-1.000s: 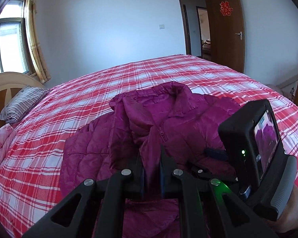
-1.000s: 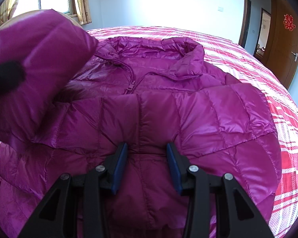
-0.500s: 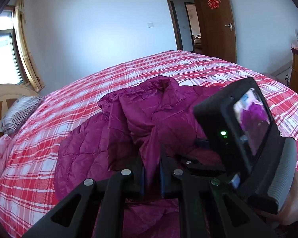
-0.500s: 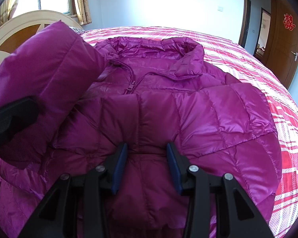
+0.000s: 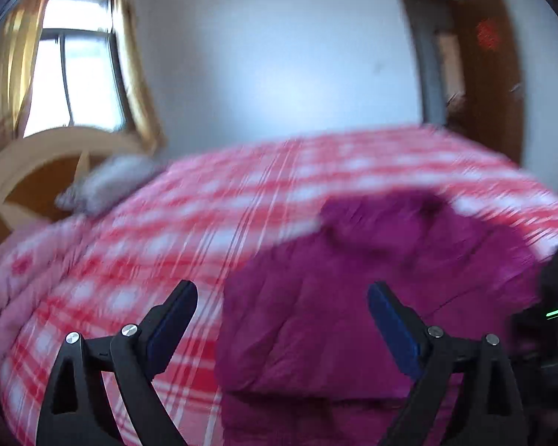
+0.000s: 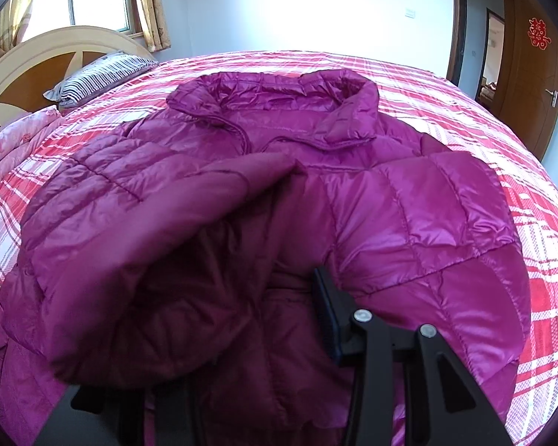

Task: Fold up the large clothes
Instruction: 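Withdraw the open left tool over the jacket body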

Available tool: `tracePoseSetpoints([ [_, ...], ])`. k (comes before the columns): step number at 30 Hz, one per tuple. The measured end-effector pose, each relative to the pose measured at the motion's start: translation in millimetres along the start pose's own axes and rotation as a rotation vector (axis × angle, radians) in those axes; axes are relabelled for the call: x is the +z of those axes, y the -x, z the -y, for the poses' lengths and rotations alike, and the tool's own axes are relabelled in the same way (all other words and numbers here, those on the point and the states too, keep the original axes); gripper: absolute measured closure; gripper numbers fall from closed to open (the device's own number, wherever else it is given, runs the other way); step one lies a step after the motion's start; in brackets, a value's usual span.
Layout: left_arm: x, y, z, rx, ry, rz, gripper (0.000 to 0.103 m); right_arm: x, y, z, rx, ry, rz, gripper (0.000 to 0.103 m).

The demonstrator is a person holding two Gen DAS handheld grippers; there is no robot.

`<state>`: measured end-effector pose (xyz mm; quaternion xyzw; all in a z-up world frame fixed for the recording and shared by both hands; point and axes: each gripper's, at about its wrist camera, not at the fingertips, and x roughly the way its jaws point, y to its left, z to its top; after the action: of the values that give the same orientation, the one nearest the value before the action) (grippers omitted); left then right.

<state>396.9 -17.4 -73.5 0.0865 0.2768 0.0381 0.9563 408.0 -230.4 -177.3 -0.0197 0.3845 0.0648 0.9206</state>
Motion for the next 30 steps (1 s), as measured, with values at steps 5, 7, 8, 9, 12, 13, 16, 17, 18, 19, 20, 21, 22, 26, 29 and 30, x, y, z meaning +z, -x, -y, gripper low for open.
tracePoseSetpoints([
  [5, -49, -66, 26, 0.024, -0.058, -0.169, 0.010, -2, 2, 0, 0.001, 0.001, 0.004, 0.058],
  [7, -49, -61, 33, 0.041, -0.074, -0.155, 0.010, -1, 3, 4, 0.019, -0.015, 0.010, 0.058],
  [8, -48, -60, 35, 0.036, -0.078, -0.146, 0.010, -2, 6, 8, 0.036, -0.038, 0.016, 0.058],
  [9, -51, -61, 36, 0.033, -0.087, -0.144, 0.010, -3, 10, 13, 0.055, -0.067, 0.019, 0.058],
  [12, -54, -63, 34, 0.015, -0.083, -0.156, 0.010, -5, 33, 38, 0.077, -0.178, 0.046, 0.057],
  [13, -54, -65, 32, 0.006, -0.072, -0.163, 0.010, -5, 45, 46, 0.031, -0.207, 0.075, 0.057],
  [16, -53, -68, 31, -0.007, -0.056, -0.170, 0.010, 1, 80, 57, -0.008, -0.256, 0.164, 0.055],
  [17, -54, -67, 32, -0.002, -0.060, -0.167, 0.010, 7, 92, 55, 0.020, -0.263, 0.196, 0.055],
  [18, -54, -66, 34, 0.003, -0.063, -0.164, 0.010, 14, 99, 49, 0.051, -0.256, 0.215, 0.055],
  [19, -54, -66, 34, 0.006, -0.065, -0.160, 0.010, 19, 103, 43, 0.078, -0.247, 0.225, 0.055],
  [20, -54, -66, 34, 0.007, -0.065, -0.159, 0.010, 24, 104, 34, 0.120, -0.230, 0.224, 0.055],
  [21, -54, -66, 34, 0.005, -0.063, -0.160, 0.010, 31, 98, 22, 0.173, -0.208, 0.203, 0.056],
  [22, -54, -66, 33, 0.001, -0.059, -0.161, 0.010, 35, 91, 11, 0.214, -0.190, 0.181, 0.057],
  [26, -55, -67, 30, -0.010, -0.042, -0.164, 0.009, 34, 48, -18, 0.236, -0.127, 0.074, 0.064],
  [29, -55, -66, 26, -0.025, -0.024, -0.160, 0.009, 19, 23, -22, 0.207, -0.113, -0.006, 0.071],
  [30, -55, -66, 24, -0.032, -0.013, -0.158, 0.009, 12, 15, -21, 0.193, -0.100, -0.028, 0.074],
])
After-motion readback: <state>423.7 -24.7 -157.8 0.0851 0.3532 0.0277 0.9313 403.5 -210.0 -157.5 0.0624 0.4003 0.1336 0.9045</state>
